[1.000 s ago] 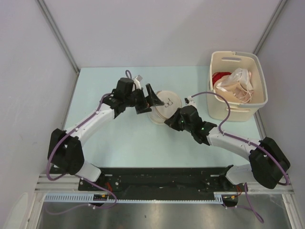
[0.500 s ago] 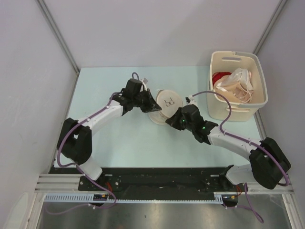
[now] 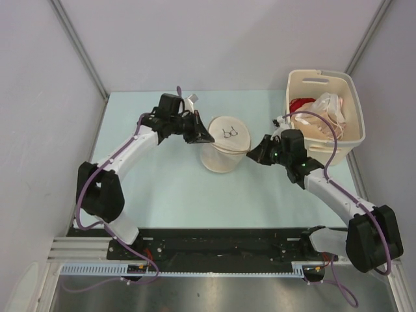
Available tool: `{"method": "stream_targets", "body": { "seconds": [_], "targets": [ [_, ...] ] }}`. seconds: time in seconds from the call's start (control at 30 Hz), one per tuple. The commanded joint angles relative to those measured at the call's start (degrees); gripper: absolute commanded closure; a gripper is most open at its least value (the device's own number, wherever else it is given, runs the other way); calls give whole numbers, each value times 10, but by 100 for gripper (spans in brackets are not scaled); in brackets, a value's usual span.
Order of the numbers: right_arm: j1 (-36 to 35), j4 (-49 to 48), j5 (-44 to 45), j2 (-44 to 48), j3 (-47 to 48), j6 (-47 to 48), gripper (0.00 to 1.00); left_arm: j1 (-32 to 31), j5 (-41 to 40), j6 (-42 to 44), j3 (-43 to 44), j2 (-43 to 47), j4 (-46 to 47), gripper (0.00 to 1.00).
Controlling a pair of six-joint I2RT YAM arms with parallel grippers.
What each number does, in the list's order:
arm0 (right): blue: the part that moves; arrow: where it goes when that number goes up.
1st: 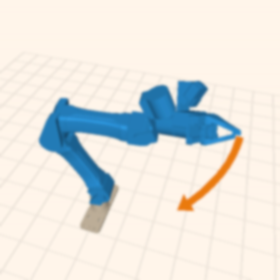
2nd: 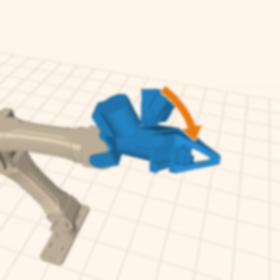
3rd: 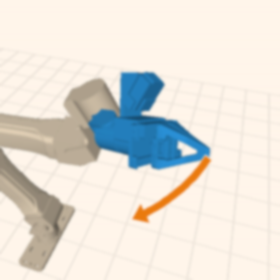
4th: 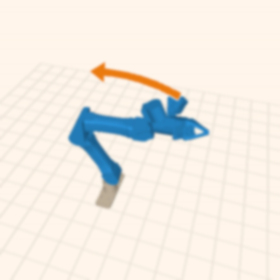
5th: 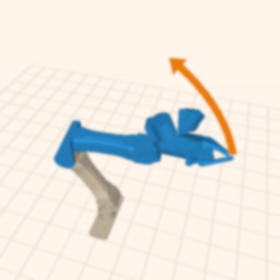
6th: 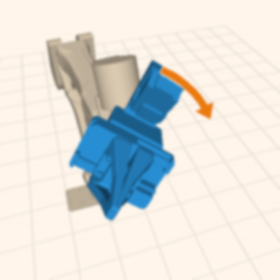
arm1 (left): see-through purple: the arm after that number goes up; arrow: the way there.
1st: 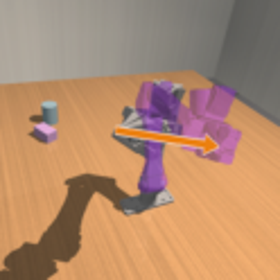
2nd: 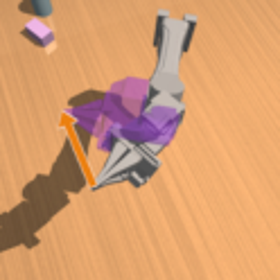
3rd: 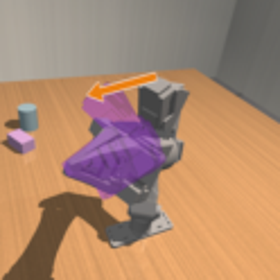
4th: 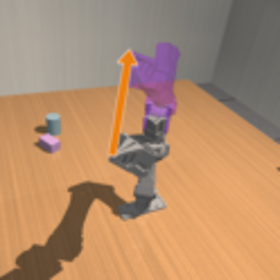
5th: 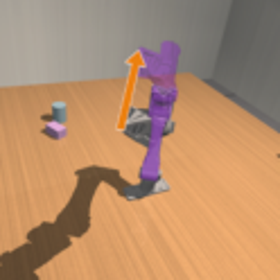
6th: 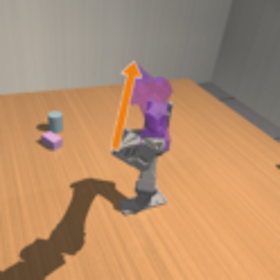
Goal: Unzip the laundry bag and remove the bra
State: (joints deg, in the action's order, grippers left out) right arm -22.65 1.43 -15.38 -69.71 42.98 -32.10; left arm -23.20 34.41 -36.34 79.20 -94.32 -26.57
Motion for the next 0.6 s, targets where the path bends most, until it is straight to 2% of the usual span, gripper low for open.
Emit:
{"method": "stream_targets", "body": {
  "seconds": [0.0, 0.13, 0.17, 0.23, 0.27, 0.3, 0.37, 0.4, 0.47, 0.53, 0.57],
  "targets": [
    [52, 4, -32, -7, 5, 62, 100, 19, 61, 50, 18, 48, -8, 99],
    [54, -42, -48, -63, 14, 57, 100, 18, 83, 34, -5, 60, 23, 100],
    [53, -19, -37, -81, 22, 64, 100, 18, 86, 32, -10, 59, 26, 100],
    [50, 28, 24, -82, 33, 63, 94, 18, 89, 29, -12, 58, 26, 100],
    [49, 50, 39, -70, 32, 63, 90, 18, 87, 30, -16, 60, 27, 100],
    [48, 59, 65, -42, 31, 66, 78, 18, 87, 32, -16, 58, 26, 99],
    [30, 82, 88, -2, 30, 73, 63, 18, 83, 33, -19, 56, 22, 100],
    [18, 88, 122, 38, 29, 81, 52, 18, 81, 33, -19, 54, 22, 100],
    [-20, 100, 154, 73, 30, 85, 45, 19, 72, 35, -20, 48, 20, 99],
    [-52, 106, 211, 104, 32, 90, 42, 18, 67, 36, -19, 38, 14, 99],
    [-92, 105, 254, 108, 34, 94, 41, 18, 68, 36, -20, 36, 16, 100]
  ]
}}
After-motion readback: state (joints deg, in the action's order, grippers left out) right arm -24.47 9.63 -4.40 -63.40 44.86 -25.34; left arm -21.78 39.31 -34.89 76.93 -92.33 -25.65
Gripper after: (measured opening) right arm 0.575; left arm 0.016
